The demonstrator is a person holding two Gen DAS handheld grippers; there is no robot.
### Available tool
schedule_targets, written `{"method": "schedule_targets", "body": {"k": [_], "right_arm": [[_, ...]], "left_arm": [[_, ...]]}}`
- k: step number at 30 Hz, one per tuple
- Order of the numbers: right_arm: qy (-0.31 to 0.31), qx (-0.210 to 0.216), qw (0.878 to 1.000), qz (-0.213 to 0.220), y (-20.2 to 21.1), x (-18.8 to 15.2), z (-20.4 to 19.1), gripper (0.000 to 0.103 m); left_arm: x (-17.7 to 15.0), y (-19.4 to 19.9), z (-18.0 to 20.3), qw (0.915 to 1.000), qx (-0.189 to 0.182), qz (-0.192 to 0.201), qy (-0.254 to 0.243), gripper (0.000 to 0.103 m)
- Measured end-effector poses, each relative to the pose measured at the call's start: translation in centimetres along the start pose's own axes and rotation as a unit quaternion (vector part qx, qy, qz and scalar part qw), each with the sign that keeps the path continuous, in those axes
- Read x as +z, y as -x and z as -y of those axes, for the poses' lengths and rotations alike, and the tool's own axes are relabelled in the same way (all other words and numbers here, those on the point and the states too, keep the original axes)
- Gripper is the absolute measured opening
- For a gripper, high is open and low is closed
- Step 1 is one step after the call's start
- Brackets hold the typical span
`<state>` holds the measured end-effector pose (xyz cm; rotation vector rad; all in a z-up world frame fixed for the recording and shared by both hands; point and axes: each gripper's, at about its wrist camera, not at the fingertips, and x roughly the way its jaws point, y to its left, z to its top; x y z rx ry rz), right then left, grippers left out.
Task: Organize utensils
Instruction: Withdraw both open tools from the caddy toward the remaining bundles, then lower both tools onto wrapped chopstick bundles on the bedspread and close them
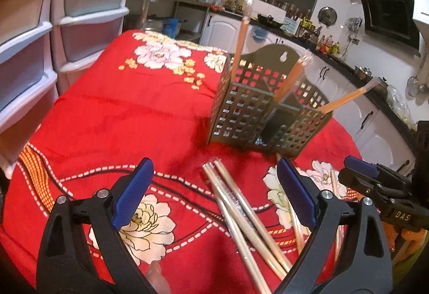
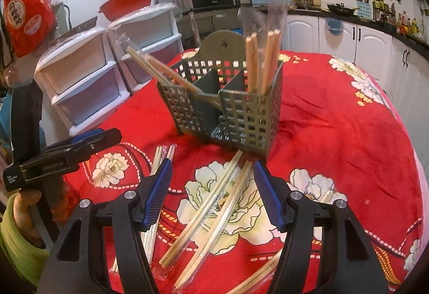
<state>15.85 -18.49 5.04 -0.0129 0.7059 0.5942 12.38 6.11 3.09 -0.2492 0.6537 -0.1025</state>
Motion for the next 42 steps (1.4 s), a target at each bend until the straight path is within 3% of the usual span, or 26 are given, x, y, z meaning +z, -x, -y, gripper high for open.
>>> {"method": "schedule_targets", "body": {"k": [9,20,31,37,42], "right_arm": [[0.011,0.004,0.999,-0.037,-2.8,-0.6,-0.7,0.050],[0.011,0.001,0.997,-0.074,-6.6,-0.6,-0.7,0.041],[0.008,-0.015,0.995,-0.094,-9.3,-0.2,-0.4,0.039],[-0.007,-0.036,0.993,-0.112,-11.1,-0.2,0.1,0.039],[-0.019,-0.038,0.993,-0.112,-11.8,0.2,0.4,0.040]], "left_arm": [[-1.1,-2.3,-1.7,0.9980,-0.020,-0.051,0.031,0.063],[-1.9,-5.7,-3.2,0.9873,-0.061,-0.123,0.081,0.033],[-0.3,-8.4,-3.7,0.9781,-0.080,-0.150,0.119,0.022],[-0.1,-9.2,-4.1,0.9759,-0.082,-0.153,0.132,0.010],[-0.1,-9.1,-4.3,0.9747,-0.091,-0.154,0.134,0.007]]}}
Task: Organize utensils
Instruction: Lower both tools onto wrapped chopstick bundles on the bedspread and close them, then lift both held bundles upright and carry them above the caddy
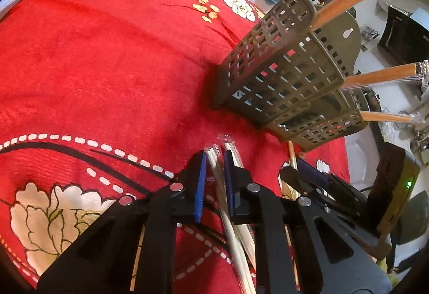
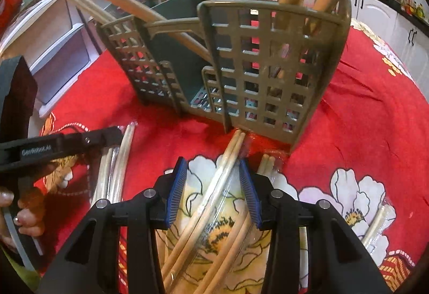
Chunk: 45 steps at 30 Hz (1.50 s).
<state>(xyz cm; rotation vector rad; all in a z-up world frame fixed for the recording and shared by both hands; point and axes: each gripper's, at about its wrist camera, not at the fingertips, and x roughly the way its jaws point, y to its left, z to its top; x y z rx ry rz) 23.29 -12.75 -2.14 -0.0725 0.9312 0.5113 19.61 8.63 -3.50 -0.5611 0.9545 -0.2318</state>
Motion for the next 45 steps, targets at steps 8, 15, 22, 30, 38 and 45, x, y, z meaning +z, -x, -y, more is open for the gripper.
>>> {"method": "schedule_targets", "body": {"k": [8,15,22,30,38,45], "right_arm": [[0.023,0.001,1.000,0.000,-0.6,0.6,-1.4,0.036],[0.016,-0.015,1.000,-0.021,-1.6,1.7,-2.0,0.038],[0.004,-0.033,0.999,-0.021,-1.5,2.2,-1.4,0.010],[-0.003,0.028,1.000,-0.011,1.3,1.1,-1.4,0.005],[0.037,0.081,0.994,0.062,7.4,1.8,-4.1,0.005],[0.073,0.090,0.985,0.125,12.1,2.0,-5.6,0.005]], "left_arm": [[-0.1,1.2,-0.8,0.9998,-0.015,0.007,0.008,0.006],[-0.7,2.7,-0.9,0.9998,-0.014,0.016,-0.003,0.006],[-1.2,3.4,-0.8,0.9997,-0.018,0.016,-0.009,0.006],[-0.8,4.5,-0.1,0.9991,-0.022,0.026,-0.025,0.006],[0.0,7.2,1.9,0.9966,-0.024,0.060,-0.051,0.004],[0.3,10.1,4.5,0.9917,-0.031,0.098,-0.078,0.002]]}}
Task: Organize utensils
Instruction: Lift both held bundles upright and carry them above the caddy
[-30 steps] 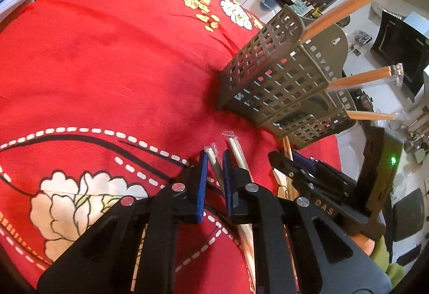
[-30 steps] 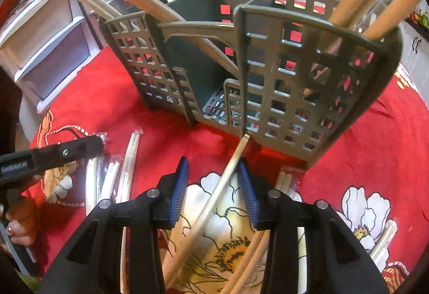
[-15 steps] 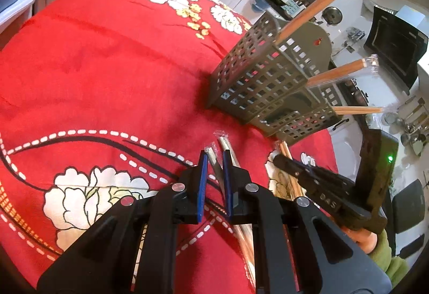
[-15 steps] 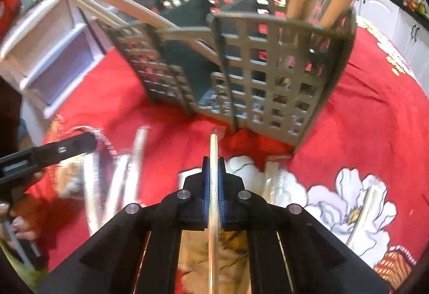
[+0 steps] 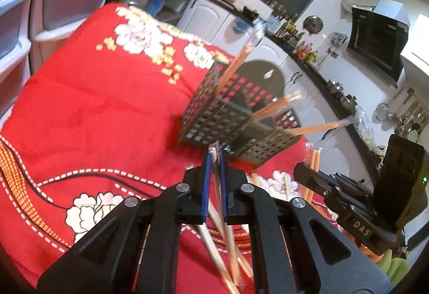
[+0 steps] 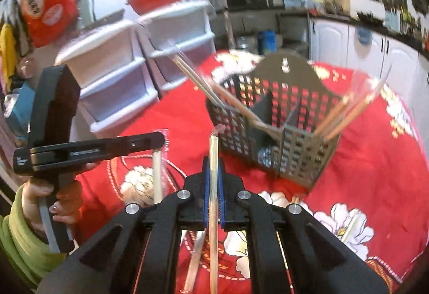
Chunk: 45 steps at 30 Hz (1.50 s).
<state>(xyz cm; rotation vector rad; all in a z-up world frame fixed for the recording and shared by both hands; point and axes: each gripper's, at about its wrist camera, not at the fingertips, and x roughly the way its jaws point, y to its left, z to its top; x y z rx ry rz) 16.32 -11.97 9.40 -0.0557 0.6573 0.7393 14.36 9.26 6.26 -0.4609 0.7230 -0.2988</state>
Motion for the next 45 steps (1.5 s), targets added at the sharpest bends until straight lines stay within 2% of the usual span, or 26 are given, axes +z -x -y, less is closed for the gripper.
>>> {"method": "schedule_targets", "body": {"k": [11,20,36,45], "right_arm": [[0.006,-0.005,0.997,0.080,6.7,1.6,0.4,0.005],[0.001,-0.016,0.991,0.135,9.2,3.0,1.0,0.005],[-0.016,-0.026,0.979,0.201,10.4,7.1,2.7,0.005],[-0.003,-0.055,0.969,0.240,9.8,9.7,3.1,0.005]], "left_arm": [[2.2,3.4,4.6,0.9976,-0.019,0.052,-0.042,0.001],[4.5,5.6,7.9,0.9927,-0.022,0.092,-0.075,0.001],[9.2,7.6,12.7,0.9798,-0.020,0.157,-0.123,0.001],[12.0,7.3,13.4,0.9748,-0.003,0.188,-0.120,0.001]]}}
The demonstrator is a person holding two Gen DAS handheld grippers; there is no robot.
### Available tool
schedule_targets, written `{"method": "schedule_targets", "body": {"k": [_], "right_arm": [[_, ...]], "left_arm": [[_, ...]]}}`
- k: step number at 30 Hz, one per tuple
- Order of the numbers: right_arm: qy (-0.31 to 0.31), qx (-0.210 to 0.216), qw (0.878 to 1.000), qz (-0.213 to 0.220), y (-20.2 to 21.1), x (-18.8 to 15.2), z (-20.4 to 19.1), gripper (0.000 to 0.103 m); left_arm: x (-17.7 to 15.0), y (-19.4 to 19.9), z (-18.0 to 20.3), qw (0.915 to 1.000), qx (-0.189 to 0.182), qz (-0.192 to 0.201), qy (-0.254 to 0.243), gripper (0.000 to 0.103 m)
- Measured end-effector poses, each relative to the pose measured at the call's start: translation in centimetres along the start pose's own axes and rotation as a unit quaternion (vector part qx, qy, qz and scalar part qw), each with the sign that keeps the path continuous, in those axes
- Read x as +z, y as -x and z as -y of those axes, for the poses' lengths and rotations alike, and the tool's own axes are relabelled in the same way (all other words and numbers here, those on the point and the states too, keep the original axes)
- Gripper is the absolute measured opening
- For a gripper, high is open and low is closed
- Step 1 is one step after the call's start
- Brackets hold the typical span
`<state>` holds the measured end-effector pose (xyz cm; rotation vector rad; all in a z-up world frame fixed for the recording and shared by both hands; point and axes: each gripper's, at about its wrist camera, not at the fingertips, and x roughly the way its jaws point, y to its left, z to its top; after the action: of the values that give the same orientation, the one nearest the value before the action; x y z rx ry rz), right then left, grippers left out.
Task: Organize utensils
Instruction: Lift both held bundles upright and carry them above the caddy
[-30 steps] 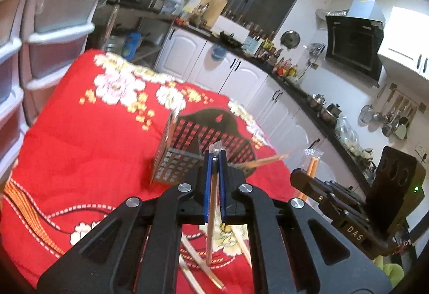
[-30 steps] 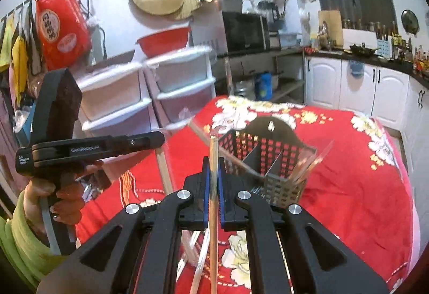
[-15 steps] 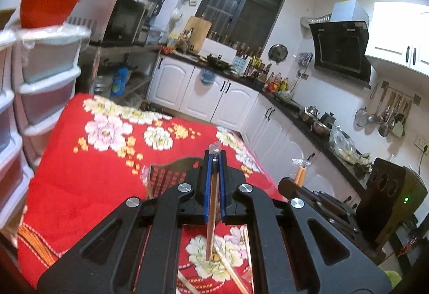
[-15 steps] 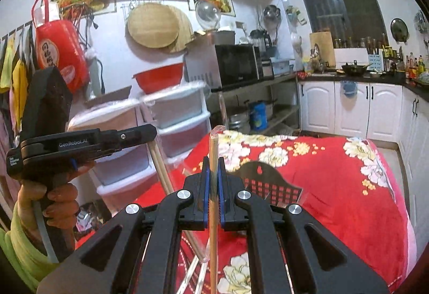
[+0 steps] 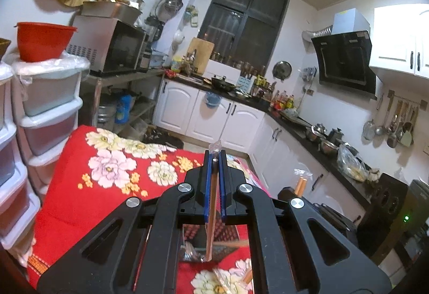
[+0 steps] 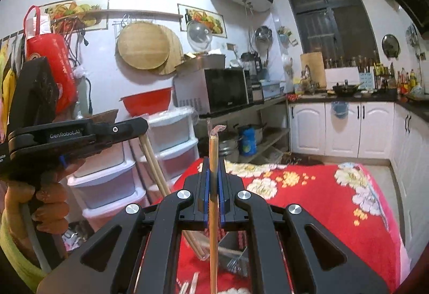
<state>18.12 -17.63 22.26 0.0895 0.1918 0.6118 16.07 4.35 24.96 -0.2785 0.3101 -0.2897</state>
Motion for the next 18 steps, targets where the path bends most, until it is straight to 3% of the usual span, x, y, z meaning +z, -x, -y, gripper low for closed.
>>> {"method": "schedule_targets", "body": {"k": [9,18], "right_arm": [[0.017,-0.024,0.999,0.032,-1.9,2.0,1.3,0.005],[0.020,-0.054,0.998,0.039,-4.3,1.7,3.0,0.005]], "left_arm": [[1.5,-0.8,0.0,0.9968,0.056,0.050,-0.029,0.001],[0.2,-3.9,-1.0,0.9956,0.079,0.039,-0.031,0.001]]}}
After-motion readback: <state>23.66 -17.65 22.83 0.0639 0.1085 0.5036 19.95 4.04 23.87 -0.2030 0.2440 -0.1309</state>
